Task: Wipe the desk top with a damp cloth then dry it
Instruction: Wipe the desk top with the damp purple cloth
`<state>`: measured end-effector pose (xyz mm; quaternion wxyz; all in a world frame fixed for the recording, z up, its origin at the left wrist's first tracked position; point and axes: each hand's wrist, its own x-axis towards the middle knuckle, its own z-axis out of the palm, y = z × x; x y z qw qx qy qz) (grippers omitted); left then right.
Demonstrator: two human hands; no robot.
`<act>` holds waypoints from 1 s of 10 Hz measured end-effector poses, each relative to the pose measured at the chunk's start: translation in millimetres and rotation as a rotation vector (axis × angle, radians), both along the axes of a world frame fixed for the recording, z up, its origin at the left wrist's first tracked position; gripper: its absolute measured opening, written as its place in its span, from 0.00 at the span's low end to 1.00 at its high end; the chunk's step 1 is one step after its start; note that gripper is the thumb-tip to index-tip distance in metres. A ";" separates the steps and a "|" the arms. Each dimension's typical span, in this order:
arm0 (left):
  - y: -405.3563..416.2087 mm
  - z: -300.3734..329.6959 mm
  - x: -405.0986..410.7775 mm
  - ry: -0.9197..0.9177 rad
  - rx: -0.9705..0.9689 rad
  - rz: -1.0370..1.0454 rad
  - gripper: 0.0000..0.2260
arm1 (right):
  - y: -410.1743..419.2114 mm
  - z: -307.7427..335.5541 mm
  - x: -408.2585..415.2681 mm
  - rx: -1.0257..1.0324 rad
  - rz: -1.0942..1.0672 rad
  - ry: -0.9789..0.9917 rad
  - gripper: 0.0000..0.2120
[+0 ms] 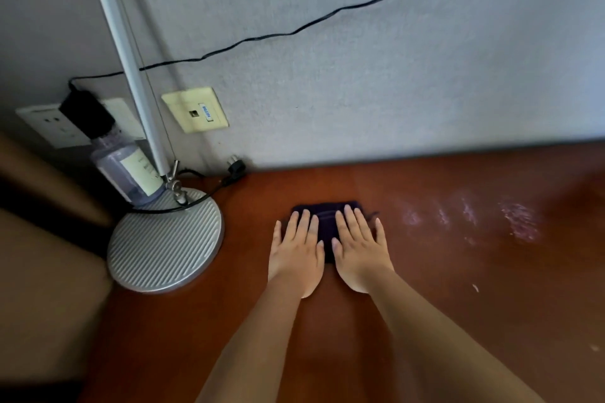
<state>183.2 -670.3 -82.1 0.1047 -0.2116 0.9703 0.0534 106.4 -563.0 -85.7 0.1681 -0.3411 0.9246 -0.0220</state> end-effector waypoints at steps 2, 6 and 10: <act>-6.1 3.1 -5.3 -0.016 -0.020 -0.008 0.24 | -0.5 -0.3 -6.5 0.015 0.019 0.025 0.27; -43.1 -5.6 -90.2 0.010 0.024 -0.019 0.25 | -34.7 -2.6 -89.6 0.010 -0.003 0.016 0.27; -37.6 -3.0 -97.4 -0.041 0.009 -0.034 0.25 | -28.6 -1.0 -98.8 0.023 -0.005 0.002 0.27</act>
